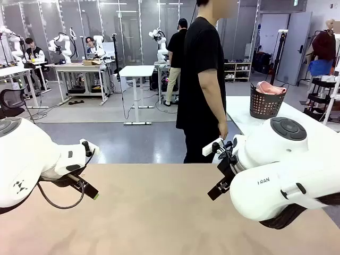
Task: Fold the towel.
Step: Grab the top end of the 100 cm Hotel Towel extended by the human.
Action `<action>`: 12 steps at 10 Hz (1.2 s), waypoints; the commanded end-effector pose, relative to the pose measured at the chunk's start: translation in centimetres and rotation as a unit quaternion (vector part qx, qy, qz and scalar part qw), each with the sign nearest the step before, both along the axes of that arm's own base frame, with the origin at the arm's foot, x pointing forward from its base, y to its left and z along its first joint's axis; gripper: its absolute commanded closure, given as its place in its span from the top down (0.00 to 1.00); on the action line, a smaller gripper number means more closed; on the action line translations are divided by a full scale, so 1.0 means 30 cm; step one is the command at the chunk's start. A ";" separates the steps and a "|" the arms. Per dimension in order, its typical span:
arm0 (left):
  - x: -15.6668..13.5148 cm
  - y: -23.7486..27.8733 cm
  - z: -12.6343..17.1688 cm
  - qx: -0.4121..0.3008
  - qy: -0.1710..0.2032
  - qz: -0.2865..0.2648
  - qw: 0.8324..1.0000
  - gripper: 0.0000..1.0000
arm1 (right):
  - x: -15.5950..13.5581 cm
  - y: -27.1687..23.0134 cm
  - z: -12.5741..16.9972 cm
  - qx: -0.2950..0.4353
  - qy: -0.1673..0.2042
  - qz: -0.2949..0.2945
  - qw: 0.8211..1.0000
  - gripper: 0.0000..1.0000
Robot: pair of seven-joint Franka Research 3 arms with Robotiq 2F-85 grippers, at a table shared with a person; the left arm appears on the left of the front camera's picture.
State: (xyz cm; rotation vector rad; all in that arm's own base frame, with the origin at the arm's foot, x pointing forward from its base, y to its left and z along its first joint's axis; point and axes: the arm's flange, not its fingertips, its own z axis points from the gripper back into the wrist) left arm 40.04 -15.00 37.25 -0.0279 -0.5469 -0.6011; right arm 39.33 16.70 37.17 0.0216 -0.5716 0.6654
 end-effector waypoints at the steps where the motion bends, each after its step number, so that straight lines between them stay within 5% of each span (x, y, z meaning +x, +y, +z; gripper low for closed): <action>1: 0.000 -0.001 0.000 0.000 0.000 0.000 1.000 1.00 | 0.000 0.000 0.000 0.000 0.000 0.000 1.000 1.00; 9: 0.000 -0.001 0.000 0.000 0.000 0.000 1.000 1.00 | 0.000 0.000 0.000 -0.001 0.000 0.001 1.000 1.00; 12: 0.025 0.072 0.153 -0.048 0.035 -0.020 0.998 1.00 | 0.030 -0.083 0.200 0.073 0.031 -0.010 0.997 1.00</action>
